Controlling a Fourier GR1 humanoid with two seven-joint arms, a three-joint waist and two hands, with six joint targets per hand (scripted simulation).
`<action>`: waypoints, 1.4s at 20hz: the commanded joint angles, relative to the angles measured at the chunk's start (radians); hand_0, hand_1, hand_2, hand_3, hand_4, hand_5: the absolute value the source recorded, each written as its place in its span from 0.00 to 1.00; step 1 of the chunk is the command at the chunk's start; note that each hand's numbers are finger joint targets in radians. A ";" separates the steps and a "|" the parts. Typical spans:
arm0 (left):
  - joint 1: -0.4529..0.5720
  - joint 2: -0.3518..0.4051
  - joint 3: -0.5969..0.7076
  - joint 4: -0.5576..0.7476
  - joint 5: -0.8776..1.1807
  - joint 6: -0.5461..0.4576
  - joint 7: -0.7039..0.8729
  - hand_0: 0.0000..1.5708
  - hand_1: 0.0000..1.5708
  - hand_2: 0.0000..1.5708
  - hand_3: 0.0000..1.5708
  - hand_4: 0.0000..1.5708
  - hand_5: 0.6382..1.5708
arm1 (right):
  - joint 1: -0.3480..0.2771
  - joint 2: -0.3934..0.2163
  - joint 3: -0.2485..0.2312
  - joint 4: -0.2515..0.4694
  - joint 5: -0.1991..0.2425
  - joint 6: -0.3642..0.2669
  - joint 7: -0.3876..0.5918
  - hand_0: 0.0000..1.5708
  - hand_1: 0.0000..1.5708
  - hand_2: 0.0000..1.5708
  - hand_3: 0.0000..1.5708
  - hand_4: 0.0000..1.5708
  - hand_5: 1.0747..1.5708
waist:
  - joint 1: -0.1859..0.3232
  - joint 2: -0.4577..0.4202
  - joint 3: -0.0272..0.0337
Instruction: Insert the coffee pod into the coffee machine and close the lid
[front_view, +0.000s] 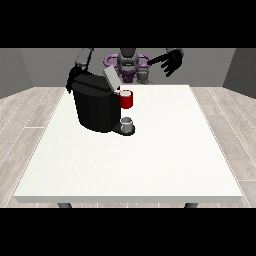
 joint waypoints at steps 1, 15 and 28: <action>0.183 -0.097 0.052 0.017 0.087 -0.011 -0.027 0.00 0.00 0.00 0.00 0.25 1.00 | 0.092 -0.016 -0.005 -0.003 -0.016 0.038 -0.010 0.00 0.00 0.00 0.00 0.00 1.00 | 0.057 -0.131 0.0012; 0.388 -0.130 -0.011 -0.069 0.169 -0.074 0.030 0.00 0.00 0.00 0.00 0.23 1.00 | -0.065 -0.064 0.073 -0.173 -0.051 0.200 0.087 0.00 0.00 0.00 0.00 0.07 1.00 | 0.158 -0.261 0.0022; 0.438 -0.131 -0.156 -0.360 0.302 -0.031 0.104 0.00 0.00 0.00 0.00 0.23 1.00 | -0.299 -0.076 -0.047 -0.068 -0.146 0.168 0.171 0.00 0.00 0.00 0.00 0.05 1.00 | 0.223 -0.053 0.0023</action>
